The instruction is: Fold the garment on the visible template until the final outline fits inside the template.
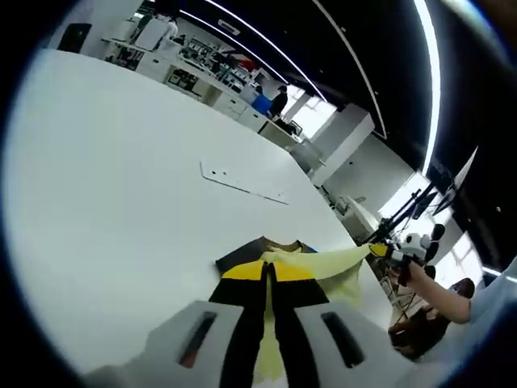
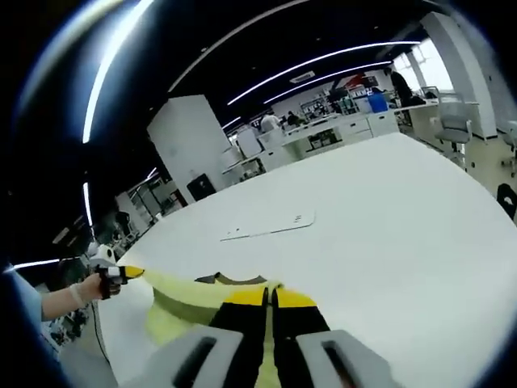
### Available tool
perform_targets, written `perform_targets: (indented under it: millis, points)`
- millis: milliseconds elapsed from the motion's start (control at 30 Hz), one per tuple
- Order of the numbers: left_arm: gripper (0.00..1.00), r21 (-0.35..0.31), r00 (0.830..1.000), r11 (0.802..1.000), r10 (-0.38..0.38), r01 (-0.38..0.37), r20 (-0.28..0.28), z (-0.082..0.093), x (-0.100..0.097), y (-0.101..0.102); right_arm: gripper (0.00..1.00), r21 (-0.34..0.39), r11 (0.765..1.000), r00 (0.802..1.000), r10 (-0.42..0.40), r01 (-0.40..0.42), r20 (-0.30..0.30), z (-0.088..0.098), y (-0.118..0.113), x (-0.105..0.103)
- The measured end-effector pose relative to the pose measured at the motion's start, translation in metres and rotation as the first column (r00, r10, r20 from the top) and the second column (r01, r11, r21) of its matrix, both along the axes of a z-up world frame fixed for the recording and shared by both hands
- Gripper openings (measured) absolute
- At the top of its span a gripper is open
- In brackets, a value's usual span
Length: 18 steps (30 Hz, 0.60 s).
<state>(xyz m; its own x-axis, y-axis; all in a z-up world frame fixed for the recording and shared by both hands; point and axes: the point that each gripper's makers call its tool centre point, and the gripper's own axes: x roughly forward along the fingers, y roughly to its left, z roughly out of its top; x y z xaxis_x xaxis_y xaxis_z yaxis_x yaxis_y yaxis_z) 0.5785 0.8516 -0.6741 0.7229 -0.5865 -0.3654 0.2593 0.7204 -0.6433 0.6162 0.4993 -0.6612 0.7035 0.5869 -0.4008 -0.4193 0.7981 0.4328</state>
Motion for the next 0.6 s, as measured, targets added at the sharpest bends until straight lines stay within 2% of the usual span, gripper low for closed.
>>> perform_targets:
  millis: [33, 100, 400, 500, 600]
  points:
    - [0.0, 0.001, 1.0, 1.0, 0.005, -0.005, -0.005, -0.004, 0.003, 0.001, 0.0, -0.012, 1.0, 1.0, 0.001, -0.001, -0.011, -0.008, 0.0, 0.011]
    - [0.0, -0.009, 0.999, 1.0, 0.026, -0.026, -0.028, -0.013, 0.01, 0.002, 0.0, -0.025, 1.0, 1.0, 0.003, -0.004, -0.029, -0.02, 0.0, 0.017]
    - [0.0, -0.017, 0.993, 0.998, 0.061, -0.063, -0.1, -0.057, 0.033, 0.006, 0.0, -0.06, 0.998, 0.993, -0.016, 0.009, -0.118, -0.066, -0.005, 0.03]
    - [0.0, -0.027, 0.988, 0.995, 0.089, -0.093, -0.126, -0.068, 0.039, 0.008, 0.0, -0.031, 0.999, 0.99, -0.034, 0.03, -0.139, -0.073, -0.003, 0.034]
    - [0.0, -0.014, 0.99, 0.996, 0.082, -0.084, -0.118, -0.073, 0.043, 0.006, 0.0, -0.031, 0.998, 0.986, -0.051, 0.046, -0.158, -0.083, -0.003, 0.038]
